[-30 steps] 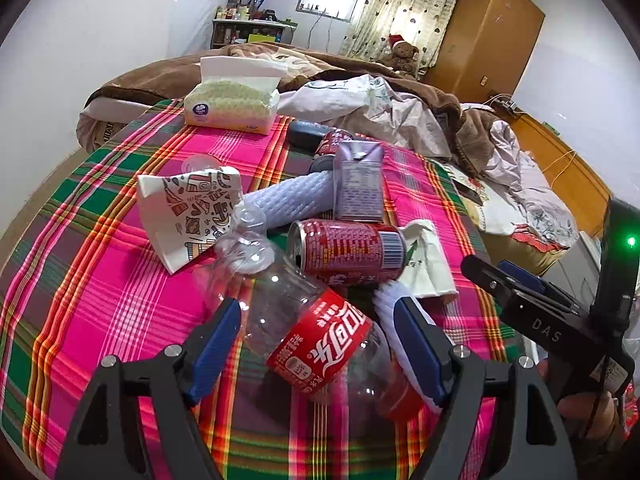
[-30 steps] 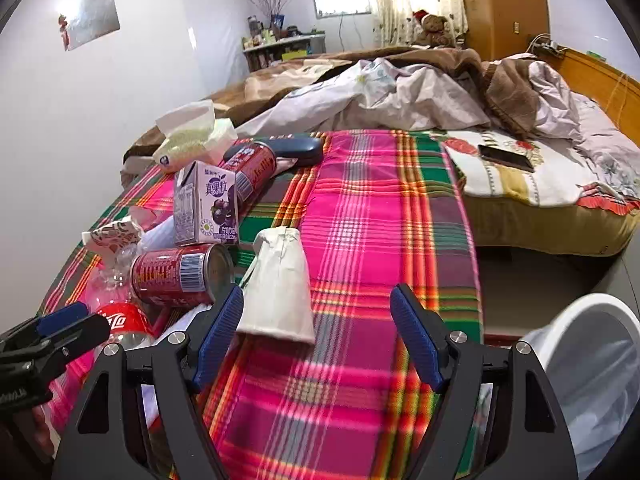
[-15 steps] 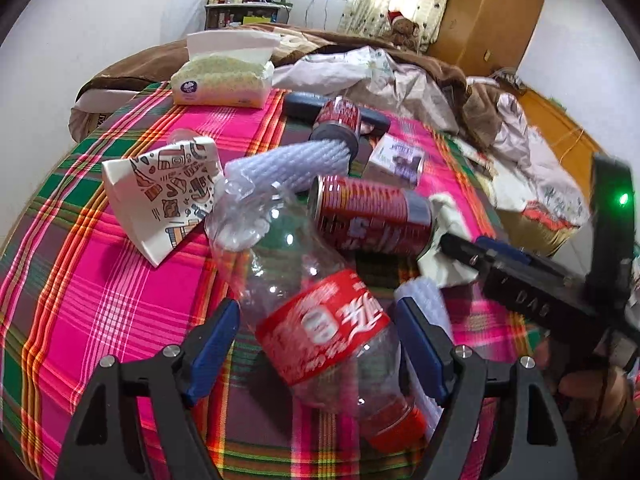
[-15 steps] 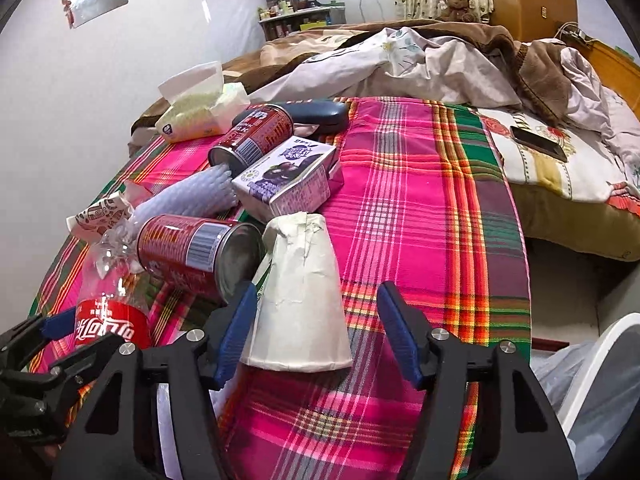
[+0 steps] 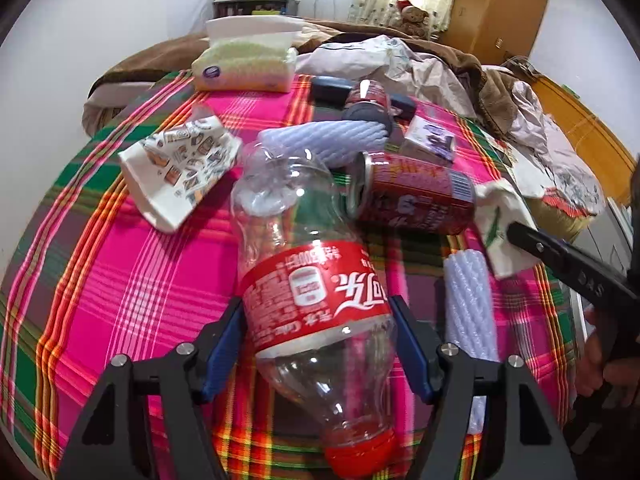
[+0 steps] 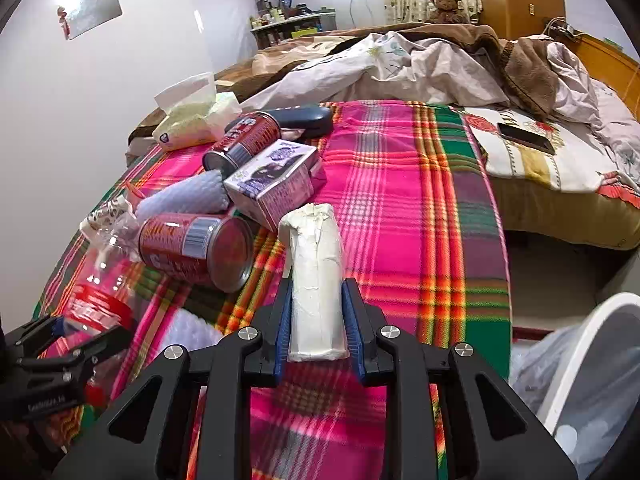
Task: Collect trash
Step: 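Grasp the clear Coca-Cola bottle with the left tool while the right tool grasps the white paper cup, then carry the bottle and paper cup in both tools over the trash bin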
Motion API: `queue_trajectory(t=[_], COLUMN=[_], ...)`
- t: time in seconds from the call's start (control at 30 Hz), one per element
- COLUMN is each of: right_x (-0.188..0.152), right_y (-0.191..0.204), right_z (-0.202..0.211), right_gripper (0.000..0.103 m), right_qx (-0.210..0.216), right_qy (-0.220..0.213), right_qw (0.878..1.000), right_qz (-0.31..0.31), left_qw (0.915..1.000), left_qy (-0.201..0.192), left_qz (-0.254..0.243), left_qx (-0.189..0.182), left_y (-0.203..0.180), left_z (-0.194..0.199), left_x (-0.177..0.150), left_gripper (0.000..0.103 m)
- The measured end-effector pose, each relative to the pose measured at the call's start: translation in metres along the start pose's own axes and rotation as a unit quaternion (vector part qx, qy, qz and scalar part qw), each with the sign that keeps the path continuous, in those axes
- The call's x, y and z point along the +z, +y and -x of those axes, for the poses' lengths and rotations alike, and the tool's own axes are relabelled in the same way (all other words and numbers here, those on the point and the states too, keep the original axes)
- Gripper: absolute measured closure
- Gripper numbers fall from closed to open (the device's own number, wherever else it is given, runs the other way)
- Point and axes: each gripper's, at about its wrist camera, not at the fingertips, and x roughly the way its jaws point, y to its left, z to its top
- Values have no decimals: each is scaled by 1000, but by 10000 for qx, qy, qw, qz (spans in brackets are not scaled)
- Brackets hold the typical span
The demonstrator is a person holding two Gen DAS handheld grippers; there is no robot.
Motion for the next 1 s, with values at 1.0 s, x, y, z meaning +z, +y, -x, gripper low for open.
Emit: queue_trajectory(t=[1.0], right_x=[-12], right_y=[-5], right_z=[23], right_gripper=[80], right_qx=[-106], right_qy=[-268], right_qw=[9995], right_qz=[-100], left_qw=[9989], left_qy=[-427], left_qz=[-148], left_qx=[-94], left_y=[-17], left_z=[28], left_x=[6], left_gripper=[35])
